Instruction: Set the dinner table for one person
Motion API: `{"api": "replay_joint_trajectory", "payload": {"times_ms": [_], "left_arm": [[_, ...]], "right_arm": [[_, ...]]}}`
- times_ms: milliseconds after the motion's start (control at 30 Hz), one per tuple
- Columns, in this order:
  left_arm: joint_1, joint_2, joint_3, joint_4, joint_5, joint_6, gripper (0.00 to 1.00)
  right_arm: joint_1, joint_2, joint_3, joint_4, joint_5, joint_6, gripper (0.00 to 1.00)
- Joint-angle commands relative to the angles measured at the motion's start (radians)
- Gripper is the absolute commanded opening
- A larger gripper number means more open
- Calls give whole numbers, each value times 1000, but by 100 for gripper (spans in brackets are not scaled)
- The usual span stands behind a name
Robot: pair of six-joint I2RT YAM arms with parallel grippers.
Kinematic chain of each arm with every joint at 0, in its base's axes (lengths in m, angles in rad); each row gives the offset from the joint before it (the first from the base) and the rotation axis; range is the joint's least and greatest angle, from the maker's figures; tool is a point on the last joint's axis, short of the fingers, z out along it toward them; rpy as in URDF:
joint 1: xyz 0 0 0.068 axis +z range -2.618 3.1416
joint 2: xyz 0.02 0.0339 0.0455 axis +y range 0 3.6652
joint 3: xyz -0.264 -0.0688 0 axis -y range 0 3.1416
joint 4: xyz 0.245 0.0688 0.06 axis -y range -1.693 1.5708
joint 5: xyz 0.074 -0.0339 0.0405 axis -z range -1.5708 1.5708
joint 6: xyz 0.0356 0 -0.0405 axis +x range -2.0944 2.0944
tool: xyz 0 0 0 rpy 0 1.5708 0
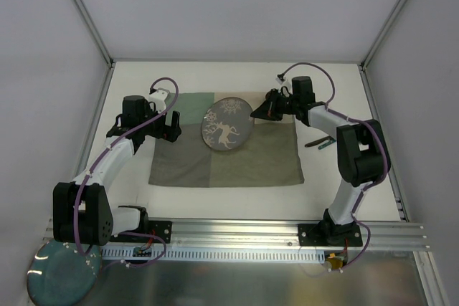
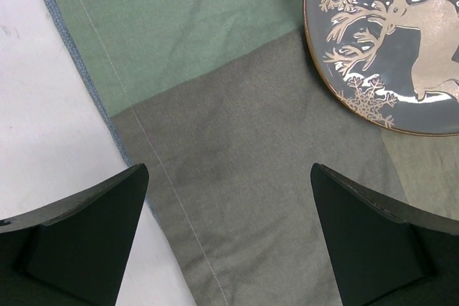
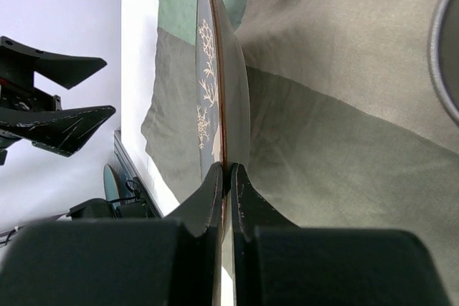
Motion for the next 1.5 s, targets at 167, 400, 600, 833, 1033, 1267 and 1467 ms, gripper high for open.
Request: {"api": "replay_joint_trajectory", "payload": {"times_ms": [167, 400, 600, 833, 1033, 1267, 1467], "left_arm": [[5, -16, 8, 30, -5, 5, 99], [5, -22, 9, 29, -3, 6, 99], [5, -25, 2, 29, -3, 8, 99], [5, -24, -5, 32, 0, 3, 99], [5, -25, -17, 41, 1, 6, 99], [5, -24, -18, 44, 1, 12, 99], [5, -32, -17, 43, 24, 8, 99]], "right_arm": [[37, -140, -9, 109, -80, 56, 0], [60, -157, -69, 100, -68, 33, 0], [60, -158, -84, 94, -66, 15, 0], [61, -138, -100, 92, -66, 6, 0], [60, -112, -116, 92, -63, -7, 0], [60, -78, -112, 91, -59, -31, 0], [60, -52, -92, 57, -39, -72, 0]]}}
